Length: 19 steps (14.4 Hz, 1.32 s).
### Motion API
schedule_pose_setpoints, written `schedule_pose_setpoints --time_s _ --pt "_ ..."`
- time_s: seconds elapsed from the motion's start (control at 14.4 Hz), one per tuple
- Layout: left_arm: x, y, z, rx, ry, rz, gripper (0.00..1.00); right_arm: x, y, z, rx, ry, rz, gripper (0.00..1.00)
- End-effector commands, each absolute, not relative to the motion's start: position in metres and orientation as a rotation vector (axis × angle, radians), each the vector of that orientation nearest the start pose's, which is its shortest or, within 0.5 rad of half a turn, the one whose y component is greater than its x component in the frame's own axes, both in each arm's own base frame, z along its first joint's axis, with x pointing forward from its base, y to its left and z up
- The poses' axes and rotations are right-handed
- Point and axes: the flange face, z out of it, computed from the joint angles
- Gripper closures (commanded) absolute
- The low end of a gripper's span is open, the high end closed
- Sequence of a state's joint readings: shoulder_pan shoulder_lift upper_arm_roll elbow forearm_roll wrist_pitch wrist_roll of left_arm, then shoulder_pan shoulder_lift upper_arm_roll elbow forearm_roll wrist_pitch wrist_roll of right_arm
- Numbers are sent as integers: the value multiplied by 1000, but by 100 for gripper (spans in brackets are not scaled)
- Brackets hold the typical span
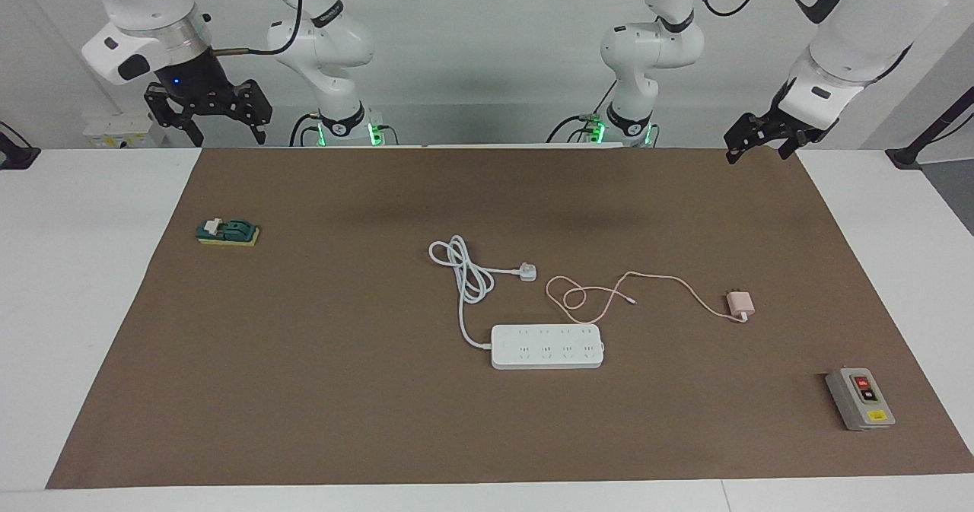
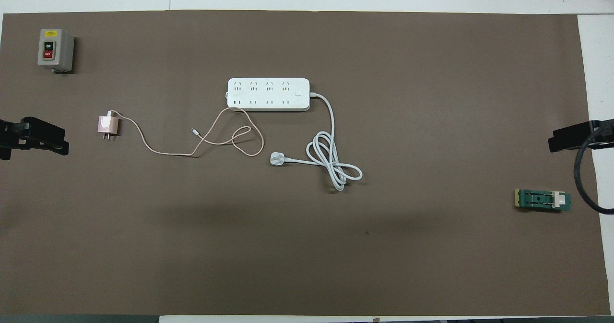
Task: Unplug charger and place it aside
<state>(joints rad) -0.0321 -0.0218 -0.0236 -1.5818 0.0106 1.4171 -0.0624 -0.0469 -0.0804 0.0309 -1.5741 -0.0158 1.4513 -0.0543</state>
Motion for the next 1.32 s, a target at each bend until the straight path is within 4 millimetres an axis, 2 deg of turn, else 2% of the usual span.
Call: schedule_pose_setpoints --time_s 0.0,0.07,0.35,0.69,1.25 --pt "531 -28 615 -3109 15 228 0 510 -10 653 -3160 -77 77 0" --pt "534 -28 609 -3103 17 243 0 510 -10 653 -3160 -77 77 0" --pt "539 -31 611 -3125 28 177 0 510 -10 653 -3160 -79 77 0" --pt "536 -41 609 -3121 59 196 0 511 -10 653 -3160 -79 74 0" --pt "536 -41 609 -3122 64 189 0 510 -10 654 -3160 -79 72 0"
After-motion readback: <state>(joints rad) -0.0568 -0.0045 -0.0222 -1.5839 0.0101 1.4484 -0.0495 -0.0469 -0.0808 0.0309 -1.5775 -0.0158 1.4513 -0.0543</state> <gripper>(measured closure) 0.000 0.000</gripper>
